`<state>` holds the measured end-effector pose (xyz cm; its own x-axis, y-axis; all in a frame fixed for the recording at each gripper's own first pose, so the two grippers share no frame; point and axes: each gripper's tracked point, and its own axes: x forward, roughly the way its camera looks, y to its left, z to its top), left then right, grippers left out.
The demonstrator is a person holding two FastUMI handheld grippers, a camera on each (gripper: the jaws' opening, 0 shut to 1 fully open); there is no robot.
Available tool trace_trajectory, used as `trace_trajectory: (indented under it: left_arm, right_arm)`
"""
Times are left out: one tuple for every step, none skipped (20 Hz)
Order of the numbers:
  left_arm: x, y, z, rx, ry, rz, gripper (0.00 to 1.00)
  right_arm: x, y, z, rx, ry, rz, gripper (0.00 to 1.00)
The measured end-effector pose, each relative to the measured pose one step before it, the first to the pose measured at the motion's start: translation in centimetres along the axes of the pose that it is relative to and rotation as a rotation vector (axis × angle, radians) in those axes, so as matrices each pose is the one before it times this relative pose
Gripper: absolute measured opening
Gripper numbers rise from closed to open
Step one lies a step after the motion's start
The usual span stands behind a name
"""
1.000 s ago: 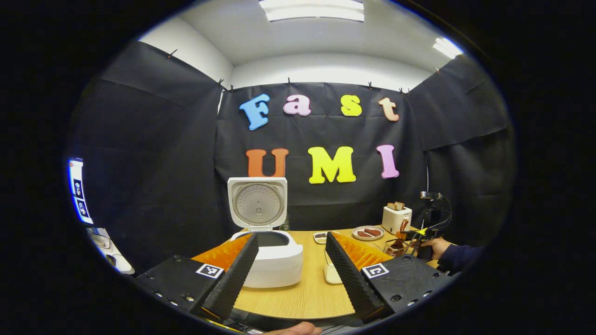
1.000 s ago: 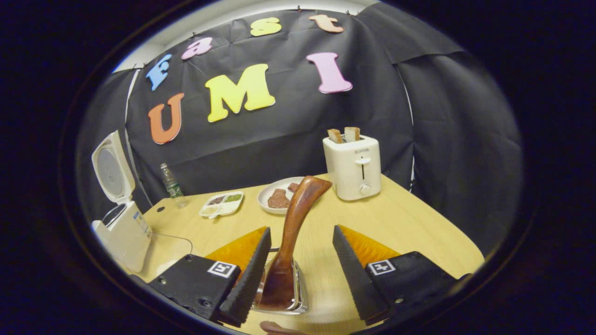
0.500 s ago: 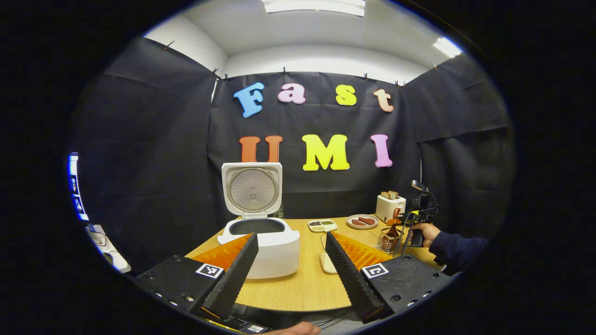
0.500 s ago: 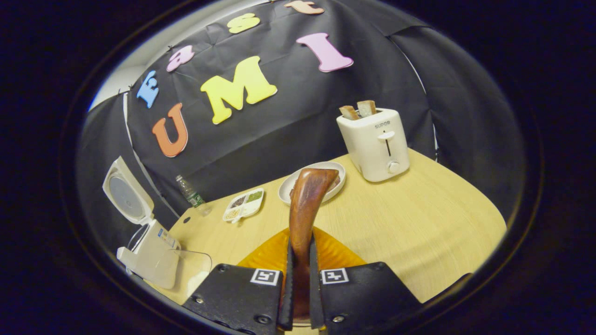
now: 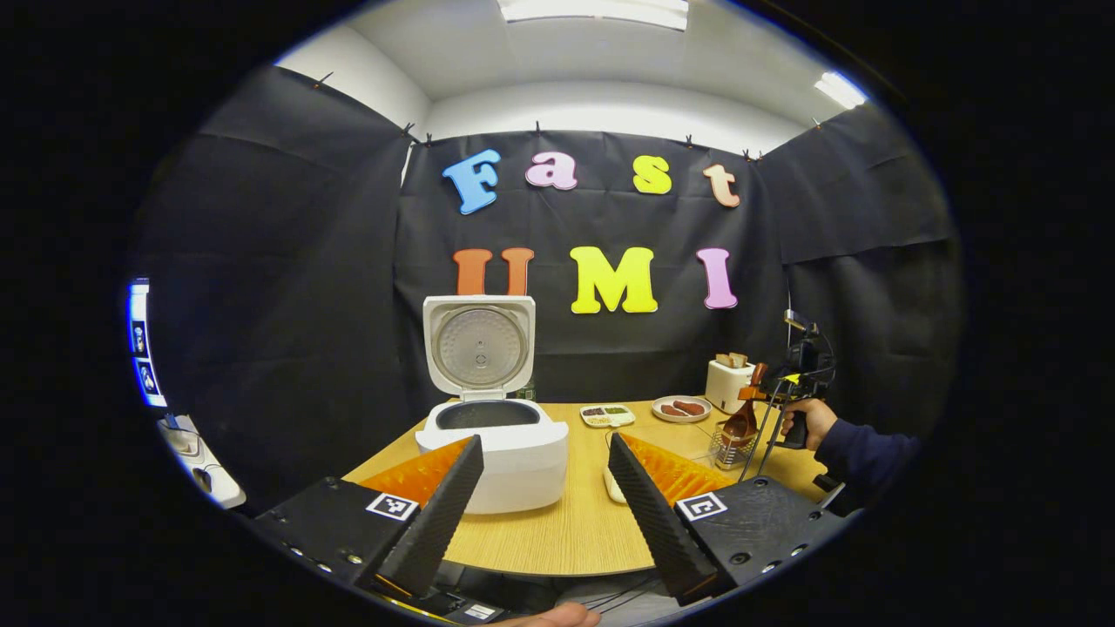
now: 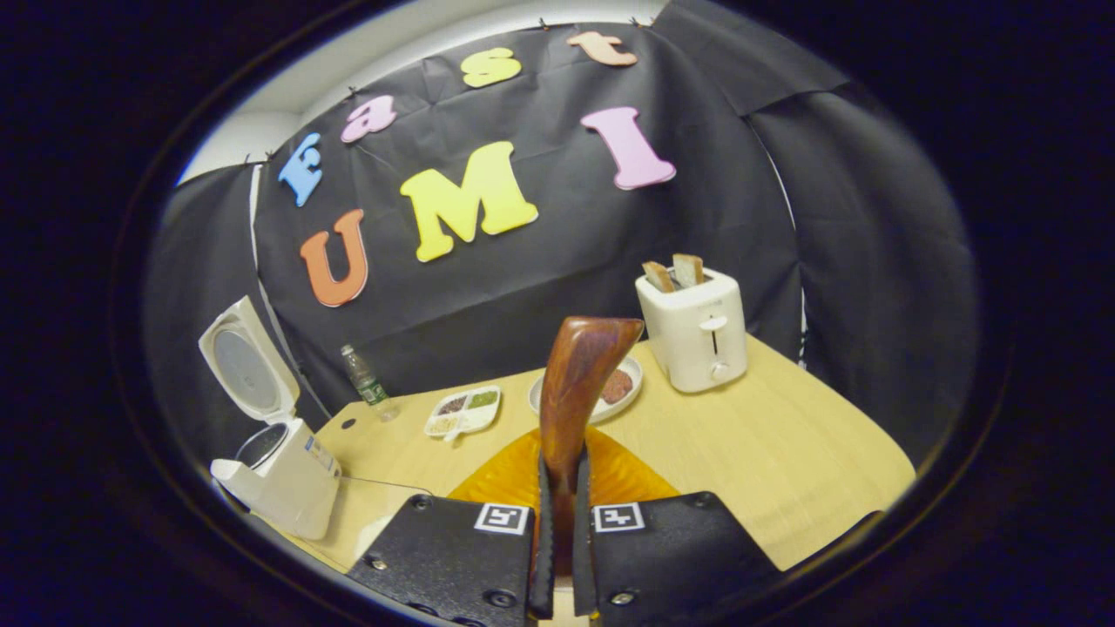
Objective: Close the left gripper, press the button to open the rice cooker; take a wooden spoon from the chopstick holder with the right hand, scoop a spoonful of rice and pour it into the rice cooker, then put the wooden spoon back into the chopstick holder.
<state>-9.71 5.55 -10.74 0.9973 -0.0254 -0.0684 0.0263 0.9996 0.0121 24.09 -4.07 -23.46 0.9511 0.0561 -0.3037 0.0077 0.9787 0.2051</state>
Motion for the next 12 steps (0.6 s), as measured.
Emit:
trace_trajectory:
  left_arm:
    - [-0.129,0.098,0.155,0.00087,-0.00364,0.00214,0.93]
    - [-0.265,0.143,0.240,0.00186,-0.00658,0.00090,0.93]
    - [-0.069,0.188,0.320,0.00193,-0.00937,-0.00196,0.93]
    - [-0.067,-0.045,0.274,0.00141,-0.00964,-0.00213,0.92]
    - [-0.247,0.194,0.251,-0.00174,-0.01091,-0.00117,0.93]
    - [-0.233,-0.029,0.121,-0.00225,-0.00688,-0.00430,0.93]
    - [-0.152,0.054,0.161,-0.00124,-0.00342,-0.00352,0.93]
    - [-0.055,0.120,0.010,0.00160,-0.00129,-0.00165,0.92]
    - [-0.337,0.041,0.010,0.00464,-0.00425,-0.00151,0.92]
    - [-0.140,0.159,0.150,0.00488,-0.00361,-0.00135,0.93]
    - [0.042,0.227,-0.101,0.00132,0.00020,0.00228,0.92]
    - [-0.108,0.214,-0.057,-0.00103,0.00232,0.00240,0.92]
  right_arm:
    - [-0.601,0.434,0.882,-0.03572,-0.02520,-0.00603,0.13]
    - [-0.653,0.750,1.060,-0.03299,-0.02693,0.00224,0.13]
    - [-0.557,0.946,0.949,-0.03061,-0.02162,0.00949,0.12]
    - [-0.468,0.928,0.606,-0.03179,-0.01238,0.00677,0.12]
    - [-0.428,0.639,0.677,-0.01577,-0.01232,-0.00072,0.11]
    - [-0.410,0.951,0.454,-0.01009,-0.00633,0.00728,0.10]
    - [-0.291,0.945,0.358,-0.00730,-0.00795,0.00460,0.10]
    - [-0.220,0.957,0.364,-0.01138,-0.00793,0.00456,0.09]
    - [-0.074,0.902,-0.002,-0.01248,0.00121,-0.00491,0.09]
    - [0.036,0.531,-0.132,-0.00771,0.00414,-0.01452,0.09]
    - [0.082,1.190,-0.011,-0.00434,-0.00174,0.00662,0.09]
    - [0.123,1.484,-0.031,-0.00791,-0.00282,0.01504,0.09]
